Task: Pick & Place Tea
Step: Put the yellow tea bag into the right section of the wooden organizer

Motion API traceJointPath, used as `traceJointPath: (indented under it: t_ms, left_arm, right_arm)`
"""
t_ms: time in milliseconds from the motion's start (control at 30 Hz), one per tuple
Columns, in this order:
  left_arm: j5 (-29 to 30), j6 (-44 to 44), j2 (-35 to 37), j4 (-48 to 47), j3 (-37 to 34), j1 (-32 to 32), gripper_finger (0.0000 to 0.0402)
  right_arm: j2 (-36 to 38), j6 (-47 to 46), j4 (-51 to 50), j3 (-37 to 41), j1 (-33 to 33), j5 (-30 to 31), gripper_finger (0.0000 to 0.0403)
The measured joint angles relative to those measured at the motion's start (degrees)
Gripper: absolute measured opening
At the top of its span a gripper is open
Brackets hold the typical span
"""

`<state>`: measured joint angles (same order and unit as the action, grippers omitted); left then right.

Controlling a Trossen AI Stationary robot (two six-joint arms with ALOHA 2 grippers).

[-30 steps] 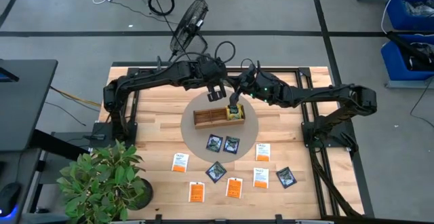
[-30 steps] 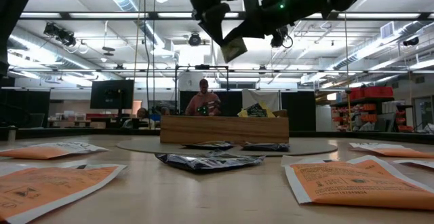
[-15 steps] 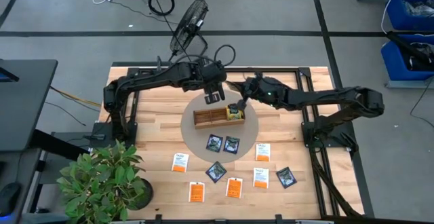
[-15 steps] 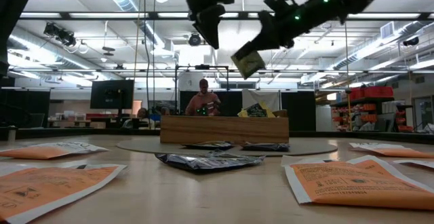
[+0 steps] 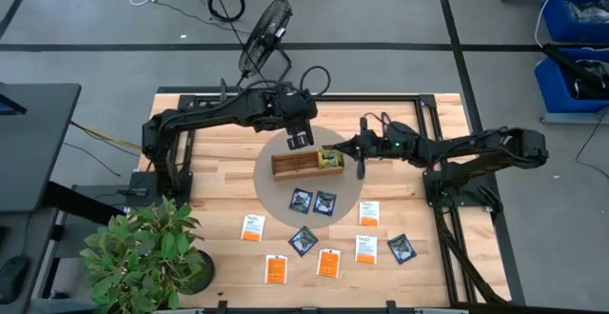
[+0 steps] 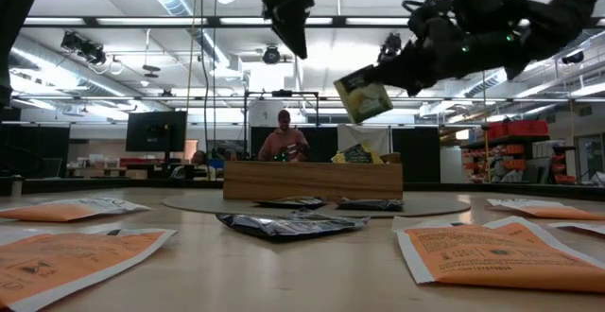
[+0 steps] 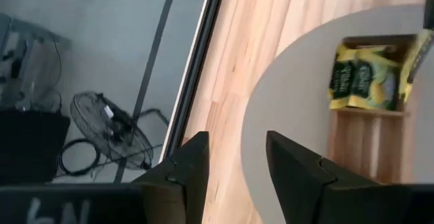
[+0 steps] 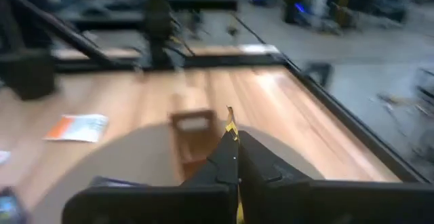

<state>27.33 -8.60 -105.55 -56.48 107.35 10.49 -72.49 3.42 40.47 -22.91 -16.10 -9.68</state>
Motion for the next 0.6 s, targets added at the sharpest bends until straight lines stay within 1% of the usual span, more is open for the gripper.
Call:
traceJointPath:
  t_ms: [100,233,500,600]
  left_arm:
    - [-0.8,-0.71,1.29,2.3,0.0,-1.09,0.0145]
    - [-2.12,-1.08,2.81,4.75,0.02,-2.4,0.014]
    - [-2.82,-1.16,4.37,7.01,0.02,-4.02,0.014]
    - [-2.84,-1.17,4.37,6.87,0.02,-4.38,0.014]
  right_arm:
    - [-0.5,-1.2,7.63,3.39,-1.23,-3.78,0.0]
    - [-1.9,-1.75,12.43,6.19,-2.45,-5.56,0.0]
    - [-10.18,-1.74,21.89,6.88,-4.41,-7.61,0.0]
    - [-13.88,-2.17,26.97,6.83,-6.1,-9.86,0.0]
